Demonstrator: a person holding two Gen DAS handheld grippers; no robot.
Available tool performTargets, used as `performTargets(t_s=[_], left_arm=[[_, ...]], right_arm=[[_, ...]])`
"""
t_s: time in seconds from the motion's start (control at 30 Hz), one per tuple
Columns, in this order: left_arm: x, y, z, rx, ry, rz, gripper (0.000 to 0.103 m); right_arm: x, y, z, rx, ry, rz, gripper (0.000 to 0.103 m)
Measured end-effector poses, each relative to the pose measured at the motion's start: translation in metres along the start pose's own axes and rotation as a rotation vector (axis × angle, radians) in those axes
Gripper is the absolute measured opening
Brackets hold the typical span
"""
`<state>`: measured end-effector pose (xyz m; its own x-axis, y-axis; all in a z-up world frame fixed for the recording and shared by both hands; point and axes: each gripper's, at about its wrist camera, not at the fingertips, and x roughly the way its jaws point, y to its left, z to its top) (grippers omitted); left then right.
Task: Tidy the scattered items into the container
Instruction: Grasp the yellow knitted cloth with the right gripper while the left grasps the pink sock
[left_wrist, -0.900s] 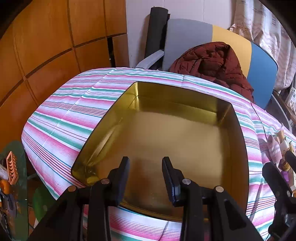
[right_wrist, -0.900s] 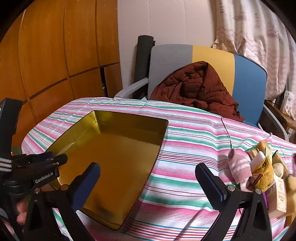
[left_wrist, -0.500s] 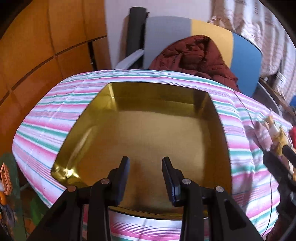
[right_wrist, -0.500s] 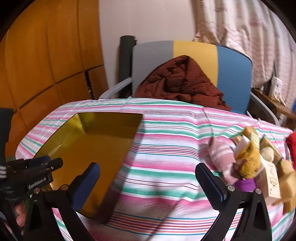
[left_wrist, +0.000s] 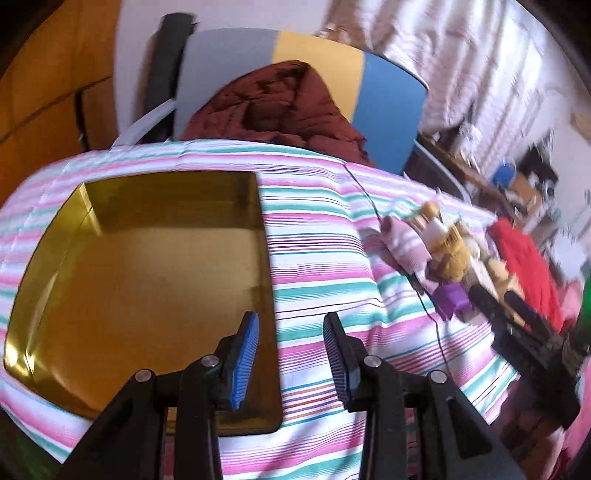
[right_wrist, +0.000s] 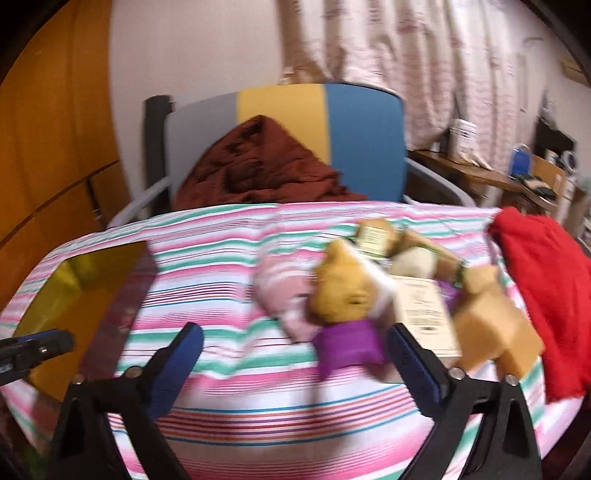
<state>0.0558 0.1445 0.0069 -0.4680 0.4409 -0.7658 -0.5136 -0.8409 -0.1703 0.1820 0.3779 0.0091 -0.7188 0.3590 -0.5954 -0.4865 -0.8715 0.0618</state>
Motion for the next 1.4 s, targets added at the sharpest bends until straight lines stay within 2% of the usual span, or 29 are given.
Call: performTargets(t_s=[0.17,0.37,0.43,0.5,0.6,0.63,0.67,0.7,0.73,0.8,0.9,1.13,1.23,1.4], left_arm=[[0.012,-0.039,0.011,0.117,0.011,0.022,0.036],[0.036,-0.057,0.032,0.126,0.047,-0.025,0.036],[0.041,-0.063,0.037,0.129,0.049,-0.029,0.036],[0.047,-0.068,0.041,0.14,0.051,-0.023,0.036],[0.058,-0.074,0.042,0.165,0.061,-0.004,0.036],[0.063,-0.075,0.043,0.164,0.066,-0.002,0.036],[0.068,-0.075,0.043,0.159,0.074,-0.008,0.036],[0.073,-0.077,0.043,0.152,0.085,-0.017,0.036],[0.079,-0.078,0.044,0.141,0.097,-0.037,0.036],[0.09,-0.085,0.048,0.137,0.111,-0.076,0.036],[0.105,-0.099,0.054,0.158,0.114,-0.116,0.036],[0.141,-0.125,0.073,0.133,0.132,-0.23,0.036],[0.157,-0.139,0.077,0.151,0.153,-0.223,0.036],[0.167,-0.149,0.082,0.195,0.128,-0.244,0.033]], right_arm=[[0.019,-0.035,0.001,0.06,0.025,-0.01,0.087],[0.045,-0.031,0.016,0.046,0.007,0.017,0.087],[0.061,-0.026,0.021,0.027,0.011,0.001,0.086],[0.078,-0.025,0.022,0.026,0.033,-0.007,0.078],[0.088,-0.03,0.023,0.031,0.018,-0.062,0.074],[0.088,-0.033,0.024,0.039,0.016,-0.065,0.067],[0.089,-0.036,0.024,0.045,0.015,-0.071,0.056],[0.089,-0.04,0.024,0.045,0.018,-0.082,0.048],[0.09,-0.043,0.024,0.045,0.029,-0.05,0.025],[0.094,-0.045,0.02,0.037,0.065,0.004,0.024],[0.083,-0.043,0.017,0.011,0.043,0.018,0.022],[0.061,-0.058,0.007,0.072,0.04,0.02,0.022],[0.054,-0.067,0.003,0.098,0.045,0.017,0.022],[0.047,-0.07,0.004,0.104,0.043,0.024,0.022]])
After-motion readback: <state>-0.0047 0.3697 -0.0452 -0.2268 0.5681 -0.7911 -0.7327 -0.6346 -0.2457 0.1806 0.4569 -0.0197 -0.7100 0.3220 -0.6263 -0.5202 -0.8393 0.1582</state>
